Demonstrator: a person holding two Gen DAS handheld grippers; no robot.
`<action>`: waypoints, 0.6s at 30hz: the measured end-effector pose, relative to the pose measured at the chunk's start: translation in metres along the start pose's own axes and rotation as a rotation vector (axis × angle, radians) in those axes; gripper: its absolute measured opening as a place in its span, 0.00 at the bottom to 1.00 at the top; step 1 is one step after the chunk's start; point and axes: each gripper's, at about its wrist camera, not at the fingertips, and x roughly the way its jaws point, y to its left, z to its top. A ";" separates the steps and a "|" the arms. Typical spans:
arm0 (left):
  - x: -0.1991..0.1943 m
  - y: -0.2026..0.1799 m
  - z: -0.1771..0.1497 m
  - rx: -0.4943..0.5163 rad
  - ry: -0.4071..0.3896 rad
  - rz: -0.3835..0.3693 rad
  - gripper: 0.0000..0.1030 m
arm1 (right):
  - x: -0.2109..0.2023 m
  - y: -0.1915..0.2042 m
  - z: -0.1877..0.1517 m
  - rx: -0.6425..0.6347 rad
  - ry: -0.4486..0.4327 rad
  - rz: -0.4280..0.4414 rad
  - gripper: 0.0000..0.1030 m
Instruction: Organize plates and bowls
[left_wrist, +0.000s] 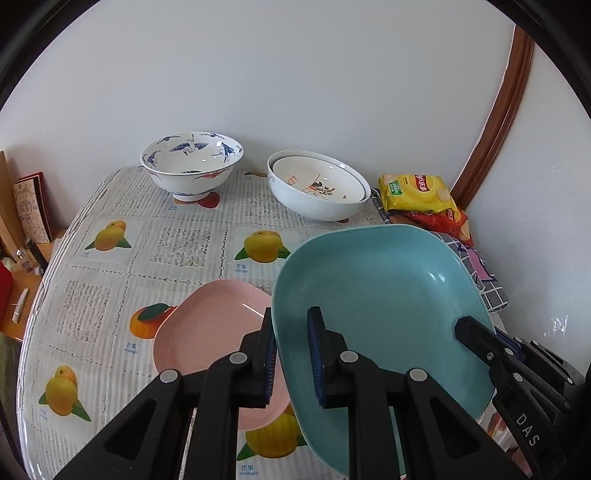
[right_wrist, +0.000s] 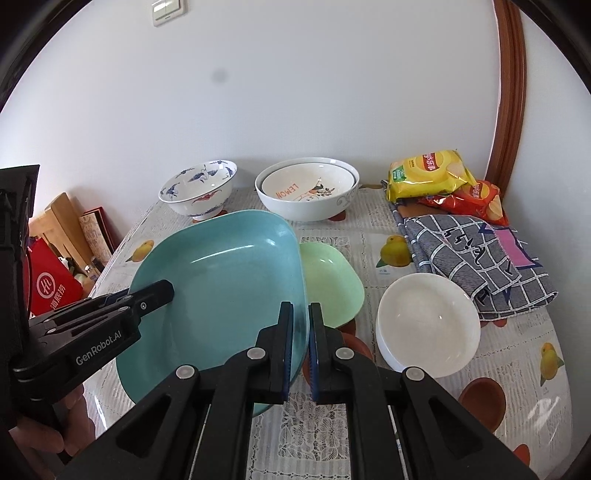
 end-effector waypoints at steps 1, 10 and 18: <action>-0.003 -0.001 -0.001 0.000 -0.003 -0.003 0.15 | -0.004 0.000 -0.001 0.002 -0.004 -0.001 0.07; -0.020 0.000 -0.008 -0.018 -0.019 -0.011 0.15 | -0.025 0.006 -0.005 0.000 -0.023 -0.012 0.07; -0.025 0.007 -0.012 -0.031 -0.019 -0.002 0.15 | -0.028 0.015 -0.008 -0.012 -0.017 -0.016 0.07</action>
